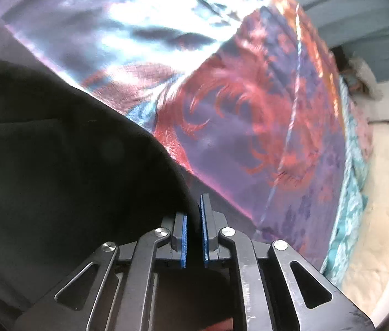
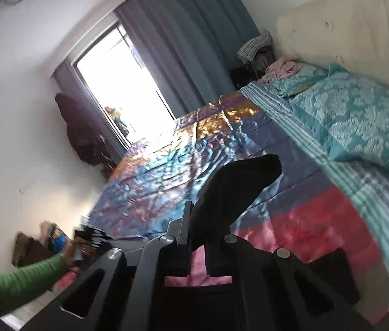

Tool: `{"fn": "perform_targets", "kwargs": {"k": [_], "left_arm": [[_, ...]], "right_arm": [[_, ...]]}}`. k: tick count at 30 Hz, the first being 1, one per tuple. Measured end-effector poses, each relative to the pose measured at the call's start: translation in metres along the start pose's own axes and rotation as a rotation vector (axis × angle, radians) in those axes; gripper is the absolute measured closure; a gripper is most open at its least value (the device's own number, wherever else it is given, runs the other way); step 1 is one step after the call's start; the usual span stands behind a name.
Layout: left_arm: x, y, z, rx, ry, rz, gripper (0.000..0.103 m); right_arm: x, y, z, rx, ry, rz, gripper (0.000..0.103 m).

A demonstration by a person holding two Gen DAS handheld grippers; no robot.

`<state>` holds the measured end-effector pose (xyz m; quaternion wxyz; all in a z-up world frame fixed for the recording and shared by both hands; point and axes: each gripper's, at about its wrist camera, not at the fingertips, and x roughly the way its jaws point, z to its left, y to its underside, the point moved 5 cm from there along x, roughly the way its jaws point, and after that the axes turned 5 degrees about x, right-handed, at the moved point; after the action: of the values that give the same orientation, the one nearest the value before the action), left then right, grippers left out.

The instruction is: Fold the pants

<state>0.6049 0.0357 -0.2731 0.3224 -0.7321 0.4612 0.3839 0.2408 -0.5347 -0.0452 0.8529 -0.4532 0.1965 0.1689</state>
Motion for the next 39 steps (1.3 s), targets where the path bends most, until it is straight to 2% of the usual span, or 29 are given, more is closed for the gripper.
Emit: {"fn": "perform_targets", "kwargs": {"k": [2, 5, 6, 7, 9, 10, 12, 15, 17, 19, 21, 24, 26, 29, 31, 33, 35, 37, 39], "left_arm": [[-0.036, 0.002, -0.009, 0.030, 0.013, -0.074, 0.097], [-0.132, 0.024, -0.020, 0.140, 0.018, -0.285, 0.097], [-0.169, 0.046, -0.017, 0.171, 0.015, -0.363, 0.097], [-0.187, 0.061, -0.012, 0.185, 0.012, -0.399, 0.096], [-0.214, 0.117, 0.009, 0.201, -0.009, -0.446, 0.095], [-0.213, 0.147, 0.025, 0.189, -0.028, -0.435, 0.095], [-0.178, 0.213, 0.065, 0.127, -0.091, -0.319, 0.095], [-0.123, 0.263, 0.096, 0.065, -0.108, -0.163, 0.096], [-0.103, 0.280, 0.105, 0.022, -0.079, -0.111, 0.096], [-0.093, 0.287, 0.102, 0.049, -0.098, -0.090, 0.096], [-0.096, 0.286, 0.095, 0.096, -0.120, -0.096, 0.096], [-0.097, 0.284, 0.086, 0.138, -0.140, -0.096, 0.096], [-0.099, 0.283, 0.085, 0.146, -0.143, -0.090, 0.096], [-0.103, 0.284, 0.088, 0.148, -0.125, -0.103, 0.096], [-0.104, 0.289, 0.092, 0.134, -0.115, -0.095, 0.096], [-0.109, 0.292, 0.097, 0.107, -0.092, -0.087, 0.096], [-0.118, 0.292, 0.096, 0.102, -0.074, -0.099, 0.097], [-0.119, 0.293, 0.093, 0.120, -0.087, -0.108, 0.097], [-0.114, 0.296, 0.094, 0.147, -0.121, -0.095, 0.097]], "right_arm": [[0.014, -0.004, -0.010, -0.006, 0.019, 0.030, 0.097], [0.034, -0.015, -0.027, 0.020, 0.011, 0.070, 0.097], [0.038, -0.019, -0.032, 0.035, -0.002, 0.077, 0.097], [0.040, -0.021, -0.036, 0.048, -0.009, 0.082, 0.097], [0.042, -0.020, -0.054, 0.072, 0.004, 0.095, 0.097], [0.043, -0.018, -0.061, 0.075, 0.016, 0.107, 0.097], [0.053, 0.003, -0.095, 0.101, 0.089, 0.186, 0.096], [0.072, 0.047, -0.151, 0.186, 0.205, 0.324, 0.096], [0.081, 0.082, -0.188, 0.245, 0.274, 0.418, 0.096], [0.083, 0.105, -0.210, 0.265, 0.346, 0.470, 0.096], [0.081, 0.115, -0.223, 0.277, 0.374, 0.482, 0.096], [0.076, 0.116, -0.225, 0.284, 0.379, 0.483, 0.096], [0.073, 0.112, -0.216, 0.222, 0.396, 0.488, 0.096], [0.064, 0.100, -0.200, 0.179, 0.370, 0.461, 0.096], [0.066, 0.101, -0.205, 0.166, 0.387, 0.485, 0.096], [0.066, 0.109, -0.216, 0.210, 0.403, 0.536, 0.096], [0.056, 0.108, -0.215, 0.254, 0.372, 0.514, 0.096], [0.048, 0.108, -0.210, 0.241, 0.368, 0.502, 0.096], [0.048, 0.119, -0.213, 0.217, 0.403, 0.530, 0.096]]}}
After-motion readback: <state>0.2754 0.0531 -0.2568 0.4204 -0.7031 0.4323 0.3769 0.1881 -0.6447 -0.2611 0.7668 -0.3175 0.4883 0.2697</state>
